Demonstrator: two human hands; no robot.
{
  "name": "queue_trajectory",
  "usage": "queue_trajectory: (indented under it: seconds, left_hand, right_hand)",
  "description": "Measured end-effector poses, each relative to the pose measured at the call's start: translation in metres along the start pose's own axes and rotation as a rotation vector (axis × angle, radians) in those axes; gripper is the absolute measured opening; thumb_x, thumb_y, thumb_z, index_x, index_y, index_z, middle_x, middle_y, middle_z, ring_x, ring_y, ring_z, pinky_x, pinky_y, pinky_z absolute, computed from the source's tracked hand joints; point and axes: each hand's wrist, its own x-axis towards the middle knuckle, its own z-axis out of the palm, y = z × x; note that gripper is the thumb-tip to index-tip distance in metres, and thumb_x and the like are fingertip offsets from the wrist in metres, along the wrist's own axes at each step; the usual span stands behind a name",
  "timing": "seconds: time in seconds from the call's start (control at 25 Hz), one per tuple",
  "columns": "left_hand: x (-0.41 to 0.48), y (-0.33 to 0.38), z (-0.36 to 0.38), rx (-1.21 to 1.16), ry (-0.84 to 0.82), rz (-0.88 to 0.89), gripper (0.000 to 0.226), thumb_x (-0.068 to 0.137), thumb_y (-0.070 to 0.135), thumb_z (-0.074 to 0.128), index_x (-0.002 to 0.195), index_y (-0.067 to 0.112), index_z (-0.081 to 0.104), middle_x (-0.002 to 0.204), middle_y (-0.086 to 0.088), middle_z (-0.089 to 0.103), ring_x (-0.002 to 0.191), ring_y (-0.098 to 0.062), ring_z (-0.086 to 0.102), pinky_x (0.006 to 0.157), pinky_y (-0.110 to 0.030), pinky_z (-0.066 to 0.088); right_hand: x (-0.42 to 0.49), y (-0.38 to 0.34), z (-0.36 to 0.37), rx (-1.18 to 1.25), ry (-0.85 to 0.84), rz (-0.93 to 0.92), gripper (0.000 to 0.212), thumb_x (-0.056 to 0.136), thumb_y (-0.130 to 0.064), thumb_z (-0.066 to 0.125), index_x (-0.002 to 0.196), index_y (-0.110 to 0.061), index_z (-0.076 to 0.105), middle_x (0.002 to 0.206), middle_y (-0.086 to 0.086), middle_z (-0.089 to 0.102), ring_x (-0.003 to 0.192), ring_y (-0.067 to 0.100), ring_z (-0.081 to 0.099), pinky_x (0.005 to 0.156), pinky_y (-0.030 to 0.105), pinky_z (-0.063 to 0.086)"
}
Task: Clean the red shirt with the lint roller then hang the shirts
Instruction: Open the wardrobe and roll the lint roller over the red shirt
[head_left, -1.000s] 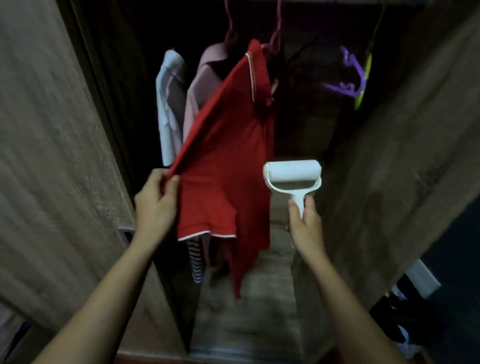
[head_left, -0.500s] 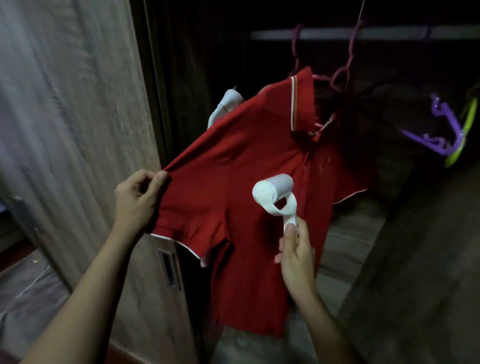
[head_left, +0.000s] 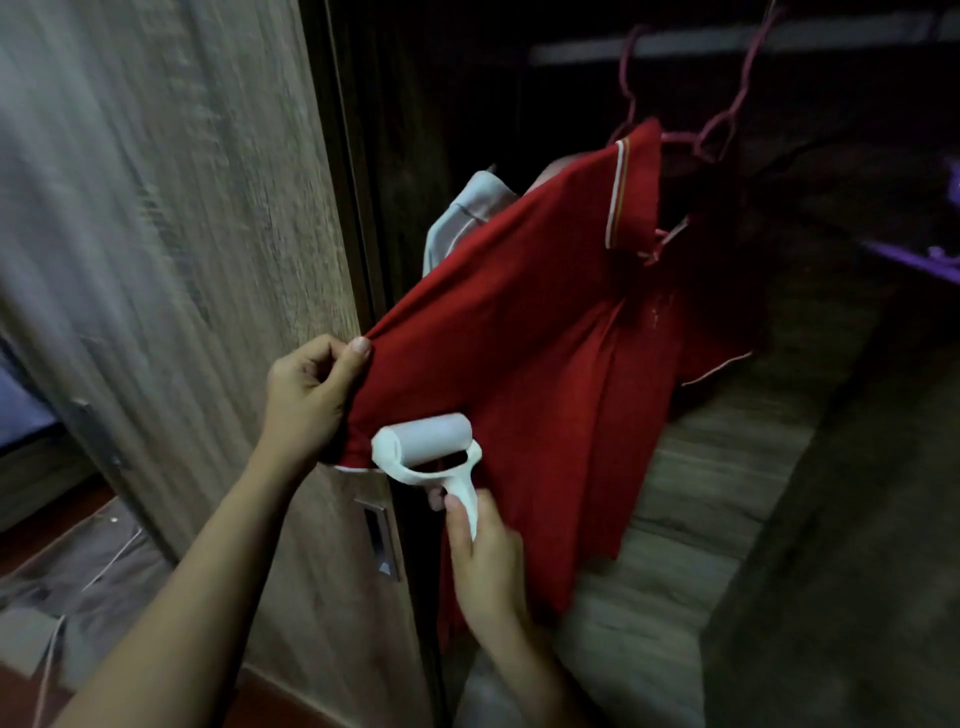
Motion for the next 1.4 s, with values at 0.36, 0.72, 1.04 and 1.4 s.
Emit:
queue_trajectory:
  seconds: [0.36,0.72,1.04,1.4]
  left_hand:
    - [0.000,-0.002,0.000,-0.053,-0.003,-0.015,0.037,0.091,0.022,0.058,0.055,0.024,0.047,0.048,0.015,0.043,0.050,0.003,0.035,0.047,-0.016,0.030]
    - [0.000,-0.001,-0.001,-0.069,-0.002,-0.022,0.034,0.091,0.023,0.058,0.059,0.021,0.047,0.053,0.012,0.043,0.052,0.000,0.035,0.048,-0.018,0.030]
    - [0.001,-0.002,-0.001,-0.050,-0.008,-0.006,0.035,0.088,0.027,0.060,0.054,0.026,0.052,0.048,0.014,0.045,0.051,0.001,0.036,0.049,-0.018,0.031]
    - [-0.001,0.002,0.001,-0.026,0.023,-0.008,0.035,0.090,0.019,0.060,0.057,0.021,0.049,0.046,0.015,0.049,0.048,0.004,0.038,0.049,-0.014,0.031]
  right_hand:
    - [0.075,-0.017,-0.043,-0.030,0.376,-0.095,0.029,0.096,-0.031,0.044,0.100,-0.005,0.056,0.084,0.024,0.069,0.076,0.040,0.065,0.057,0.038,0.034]
    - [0.098,-0.044,-0.067,0.038,0.510,-0.271,0.029,0.094,-0.028,0.043,0.093,-0.001,0.055,0.077,0.026,0.067,0.069,0.041,0.060,0.052,0.031,0.021]
    - [0.040,0.059,-0.019,-0.148,0.249,-0.052,0.045,0.091,-0.044,0.036,0.097,-0.004,0.056,0.077,0.025,0.068,0.072,0.042,0.066,0.055,0.030,0.030]
    - [0.082,0.091,-0.026,-0.161,0.258,0.092,0.046,0.096,-0.042,0.035,0.109,-0.004,0.056,0.091,0.030,0.067,0.084,0.045,0.065,0.065,0.042,0.047]
